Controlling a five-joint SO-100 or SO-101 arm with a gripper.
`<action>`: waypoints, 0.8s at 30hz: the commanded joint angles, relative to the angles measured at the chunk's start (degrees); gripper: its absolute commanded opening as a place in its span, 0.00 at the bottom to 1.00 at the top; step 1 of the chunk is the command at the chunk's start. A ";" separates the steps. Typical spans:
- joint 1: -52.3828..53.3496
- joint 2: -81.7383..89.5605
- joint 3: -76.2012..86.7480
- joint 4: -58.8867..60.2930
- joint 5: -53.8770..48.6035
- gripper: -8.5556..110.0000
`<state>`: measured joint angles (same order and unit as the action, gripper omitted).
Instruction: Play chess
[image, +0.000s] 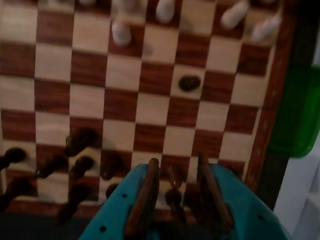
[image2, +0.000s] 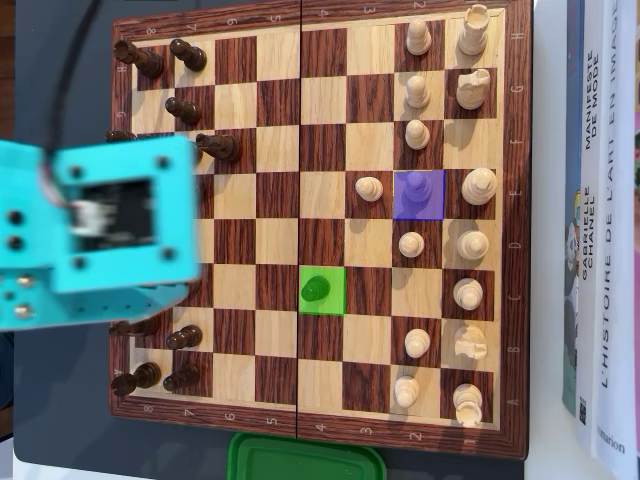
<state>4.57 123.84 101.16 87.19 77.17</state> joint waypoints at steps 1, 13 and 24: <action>0.53 -5.80 -8.61 2.64 0.26 0.18; 4.39 -27.69 -19.07 5.71 -0.26 0.18; 4.66 -39.55 -26.02 5.62 -0.26 0.18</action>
<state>9.23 84.46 79.10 92.55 77.17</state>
